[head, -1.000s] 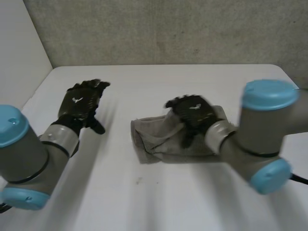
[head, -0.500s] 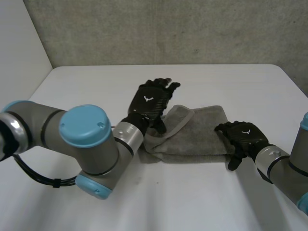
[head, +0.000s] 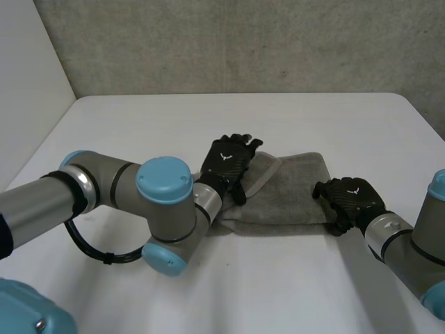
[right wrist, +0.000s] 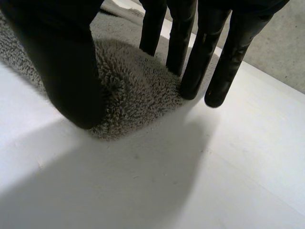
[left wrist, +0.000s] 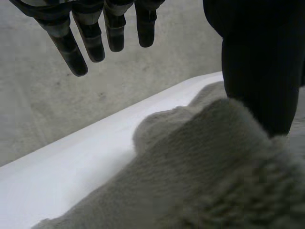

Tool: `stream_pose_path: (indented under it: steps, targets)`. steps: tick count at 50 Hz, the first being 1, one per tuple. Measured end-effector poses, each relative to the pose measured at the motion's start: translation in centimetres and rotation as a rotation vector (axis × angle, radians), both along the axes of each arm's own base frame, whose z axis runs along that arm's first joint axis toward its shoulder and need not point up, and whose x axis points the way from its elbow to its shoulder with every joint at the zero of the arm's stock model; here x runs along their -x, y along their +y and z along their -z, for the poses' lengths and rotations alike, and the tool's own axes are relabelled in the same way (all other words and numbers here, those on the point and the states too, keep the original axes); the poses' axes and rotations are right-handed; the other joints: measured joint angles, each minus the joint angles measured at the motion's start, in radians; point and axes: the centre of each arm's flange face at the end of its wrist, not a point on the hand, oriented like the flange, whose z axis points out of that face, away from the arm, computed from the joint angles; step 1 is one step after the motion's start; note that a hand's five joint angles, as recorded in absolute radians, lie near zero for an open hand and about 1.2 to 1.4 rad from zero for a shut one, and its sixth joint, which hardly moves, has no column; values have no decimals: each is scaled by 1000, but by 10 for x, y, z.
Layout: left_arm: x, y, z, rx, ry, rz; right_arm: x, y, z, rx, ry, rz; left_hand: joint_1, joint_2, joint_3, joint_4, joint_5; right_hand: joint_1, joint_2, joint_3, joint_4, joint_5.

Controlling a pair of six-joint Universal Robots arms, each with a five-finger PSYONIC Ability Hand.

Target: Fold the towel.

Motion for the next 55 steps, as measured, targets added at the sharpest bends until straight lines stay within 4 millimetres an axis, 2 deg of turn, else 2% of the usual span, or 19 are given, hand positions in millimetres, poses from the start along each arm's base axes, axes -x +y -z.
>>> stream_pose_path:
  steps: [8, 9, 13, 17, 23, 24, 30, 34, 37, 40, 42, 45, 48, 49, 51, 52, 54, 55]
  targets:
    - [-16, -32, 2, 28, -1, -203, 1, -2, 6, -2, 12, 8, 11, 17, 17, 18, 26, 314, 283, 317, 308, 282]
    - [-19, -36, 2, 29, -9, -234, 1, -3, 6, -3, 13, 9, 11, 17, 17, 18, 26, 416, 383, 424, 427, 393]
    - [-33, -40, 8, 17, -59, -323, 2, -5, 6, 1, 18, 19, 7, 8, 9, 8, 18, 462, 415, 511, 516, 473]
    - [-44, -33, 13, -18, -124, -361, 2, -7, 3, 15, 22, 26, 0, -9, -7, -9, 7, 482, 423, 513, 519, 474]
    - [-55, -10, 13, -68, -187, -354, -2, -12, -7, 62, 45, 11, -11, -22, -19, -21, -1, 523, 447, 513, 519, 481]
    - [-57, 1, 10, -78, -197, -341, -6, -13, -13, 91, 66, -7, -11, -24, -23, -24, -2, 528, 447, 513, 519, 483]
    - [-60, 23, -3, -83, -199, -309, -18, -14, -28, 170, 136, -58, -12, -26, -23, -25, -3, 535, 447, 513, 522, 489]
    - [-63, 34, -16, -71, -186, -299, -34, -13, -43, 247, 176, -108, -13, -28, -25, -27, -3, 540, 448, 514, 522, 489]
    - [-67, 38, -28, -59, -172, -300, -54, -11, -57, 312, 177, -163, -16, -28, -26, -27, -3, 540, 448, 518, 522, 489]
    - [-71, 40, -37, -49, -159, -308, -84, -1, -71, 379, 149, -253, -16, -31, -28, -30, -4, 544, 457, 522, 523, 494]
    - [-78, 39, -45, -42, -150, -324, -112, 13, -77, 416, 116, -349, -23, -35, -35, -35, -4, 549, 457, 523, 523, 494]
    - [-93, 37, -54, -38, -144, -363, -148, 40, -74, 427, 76, -502, -26, -40, -38, -39, -4, 555, 457, 526, 523, 494]
    - [-97, 36, -56, -38, -143, -374, -155, 47, -71, 424, 69, -537, -26, -40, -38, -39, -4, 557, 457, 526, 523, 494]
    - [-111, 34, -60, -42, -144, -412, -176, 69, -57, 392, 55, -645, -26, -42, -40, -40, -4, 560, 457, 526, 523, 494]
    - [-117, 33, -61, -44, -145, -426, -182, 77, -50, 375, 54, -680, -30, -44, -43, -43, -4, 562, 457, 526, 523, 494]
    - [-124, 31, -61, -48, -147, -446, -189, 88, -40, 345, 55, -726, -30, -44, -43, -43, -4, 566, 457, 526, 523, 494]
    - [-128, 30, -61, -50, -148, -455, -191, 92, -35, 330, 58, -740, -30, -45, -43, -43, -4, 553, 453, 521, 517, 490]
    - [-132, 29, -61, -50, -147, -468, -192, 94, -31, 310, 64, -745, -30, -46, -45, -44, -4, 355, 281, 319, 317, 325]
